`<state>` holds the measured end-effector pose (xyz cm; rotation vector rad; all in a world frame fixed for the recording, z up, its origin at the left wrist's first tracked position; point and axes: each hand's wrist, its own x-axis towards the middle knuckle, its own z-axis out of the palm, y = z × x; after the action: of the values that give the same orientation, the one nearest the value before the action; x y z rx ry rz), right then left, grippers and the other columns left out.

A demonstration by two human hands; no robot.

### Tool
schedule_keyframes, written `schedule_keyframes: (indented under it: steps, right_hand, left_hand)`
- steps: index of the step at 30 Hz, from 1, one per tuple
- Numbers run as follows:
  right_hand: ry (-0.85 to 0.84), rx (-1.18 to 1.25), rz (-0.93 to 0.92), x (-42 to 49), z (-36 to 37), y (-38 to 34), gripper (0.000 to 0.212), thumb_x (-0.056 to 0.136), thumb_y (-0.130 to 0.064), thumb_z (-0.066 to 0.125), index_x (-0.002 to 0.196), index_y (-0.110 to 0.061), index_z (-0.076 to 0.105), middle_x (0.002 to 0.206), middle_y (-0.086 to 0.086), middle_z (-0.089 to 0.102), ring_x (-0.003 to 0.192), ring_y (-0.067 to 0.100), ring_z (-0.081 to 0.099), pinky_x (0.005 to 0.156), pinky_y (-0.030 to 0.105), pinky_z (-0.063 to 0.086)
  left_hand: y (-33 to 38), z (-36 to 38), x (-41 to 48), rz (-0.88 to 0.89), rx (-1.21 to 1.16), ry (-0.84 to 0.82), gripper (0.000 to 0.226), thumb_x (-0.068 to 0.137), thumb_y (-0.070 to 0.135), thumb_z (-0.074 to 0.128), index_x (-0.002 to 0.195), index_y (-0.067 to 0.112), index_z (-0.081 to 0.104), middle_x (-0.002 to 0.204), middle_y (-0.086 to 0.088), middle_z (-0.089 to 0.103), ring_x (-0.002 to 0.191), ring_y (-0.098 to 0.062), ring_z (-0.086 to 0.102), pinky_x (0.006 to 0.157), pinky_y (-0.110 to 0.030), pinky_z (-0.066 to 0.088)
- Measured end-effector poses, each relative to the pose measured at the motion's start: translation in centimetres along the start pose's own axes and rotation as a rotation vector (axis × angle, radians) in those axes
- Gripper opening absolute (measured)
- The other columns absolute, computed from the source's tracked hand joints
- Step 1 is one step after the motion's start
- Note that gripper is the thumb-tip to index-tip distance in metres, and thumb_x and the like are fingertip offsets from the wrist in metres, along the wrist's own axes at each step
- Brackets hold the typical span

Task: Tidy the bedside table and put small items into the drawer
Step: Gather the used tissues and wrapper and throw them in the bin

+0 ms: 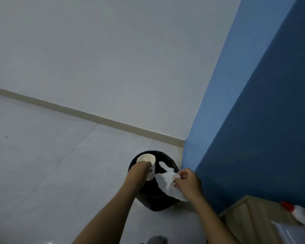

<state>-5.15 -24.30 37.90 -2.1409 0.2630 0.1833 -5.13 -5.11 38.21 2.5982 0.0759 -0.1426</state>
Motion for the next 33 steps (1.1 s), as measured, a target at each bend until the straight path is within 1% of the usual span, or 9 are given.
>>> schedule_keyframes:
  steps: [5,9,15,18,20,23,26,30,33]
  right_hand:
    - [0.020,0.084,0.007,8.4,3.7,1.7,0.006,0.080,-0.014,0.066,0.084,-0.016,0.062,0.081,-0.006,0.066,0.070,0.002,0.057,0.053,0.012,0.039]
    - [-0.006,0.095,0.051,14.3,8.3,5.4,0.006,0.081,-0.013,0.061,0.086,-0.016,0.061,0.082,-0.006,0.064,0.073,0.011,0.058,0.060,0.018,0.043]
    - [-0.064,0.054,0.152,18.9,14.2,11.8,0.006,0.086,-0.006,0.057,0.084,-0.012,0.057,0.083,0.000,0.061,0.066,0.008,0.053,0.048,0.007,0.038]
    - [-0.129,-0.004,0.189,20.2,16.2,13.7,0.008,0.085,-0.005,0.059,0.084,-0.012,0.056,0.087,0.003,0.061,0.079,0.018,0.059,0.063,0.021,0.043]
    - [-0.178,-0.025,0.186,20.5,17.1,14.2,0.006,0.084,-0.007,0.062,0.088,-0.008,0.059,0.090,0.007,0.063,0.084,0.020,0.059,0.064,0.022,0.041]
    - [-0.234,-0.044,0.150,20.5,17.8,14.7,0.024,0.085,-0.013,0.065,0.107,-0.005,0.061,0.102,0.008,0.064,0.091,0.018,0.057,0.072,0.020,0.039]
    - [-0.243,-0.066,0.133,20.0,17.6,14.3,0.029,0.086,-0.014,0.065,0.114,-0.009,0.060,0.101,0.004,0.061,0.088,0.013,0.053,0.073,0.019,0.039]
    - [-0.257,-0.081,0.123,18.5,15.9,13.6,0.036,0.082,-0.009,0.072,0.116,-0.011,0.059,0.113,0.007,0.062,0.091,0.011,0.051,0.078,0.021,0.044]
    - [-0.239,-0.060,0.108,16.3,13.1,12.4,0.037,0.080,-0.009,0.074,0.114,-0.014,0.060,0.107,0.002,0.060,0.093,0.011,0.052,0.077,0.018,0.045]
  left_hand:
    - [-3.0,5.0,6.6,0.006,0.102,-0.008,0.026,0.098,0.024,0.042,0.106,0.009,0.062,0.104,-0.011,0.069,0.097,-0.032,0.063,0.076,-0.033,0.046]
    - [-5.5,10.6,11.1,0.000,0.070,-0.041,0.024,0.096,0.022,0.045,0.104,0.009,0.064,0.098,-0.011,0.071,0.091,-0.032,0.065,0.074,-0.036,0.051]
    - [-9.2,17.4,14.3,-0.055,0.103,-0.147,0.025,0.096,0.022,0.044,0.109,0.012,0.063,0.101,-0.012,0.070,0.094,-0.033,0.065,0.076,-0.038,0.052]
    - [-10.6,19.1,15.1,-0.108,0.118,-0.202,0.026,0.095,0.020,0.043,0.114,0.014,0.060,0.107,-0.013,0.067,0.098,-0.033,0.064,0.077,-0.035,0.050]
    - [-11.4,19.9,15.3,-0.143,0.121,-0.236,0.027,0.095,0.019,0.043,0.116,0.015,0.059,0.112,-0.014,0.066,0.102,-0.032,0.062,0.080,-0.035,0.049]
    - [-12.2,20.7,15.4,-0.166,0.145,-0.280,0.031,0.095,0.019,0.044,0.124,0.015,0.055,0.120,-0.015,0.063,0.109,-0.032,0.060,0.089,-0.037,0.051]
    - [-12.1,20.6,15.3,-0.204,0.142,-0.326,0.040,0.096,0.018,0.041,0.135,0.017,0.049,0.126,-0.018,0.059,0.114,-0.034,0.058,0.095,-0.038,0.048]
    - [-11.3,19.0,14.8,-0.160,0.165,-0.298,0.034,0.091,0.011,0.043,0.123,0.013,0.056,0.109,-0.014,0.068,0.098,-0.032,0.064,0.085,-0.042,0.053]
    - [-9.8,16.7,13.6,-0.126,0.187,-0.269,0.027,0.091,0.014,0.046,0.115,0.012,0.059,0.105,-0.012,0.068,0.096,-0.031,0.064,0.078,-0.042,0.053]
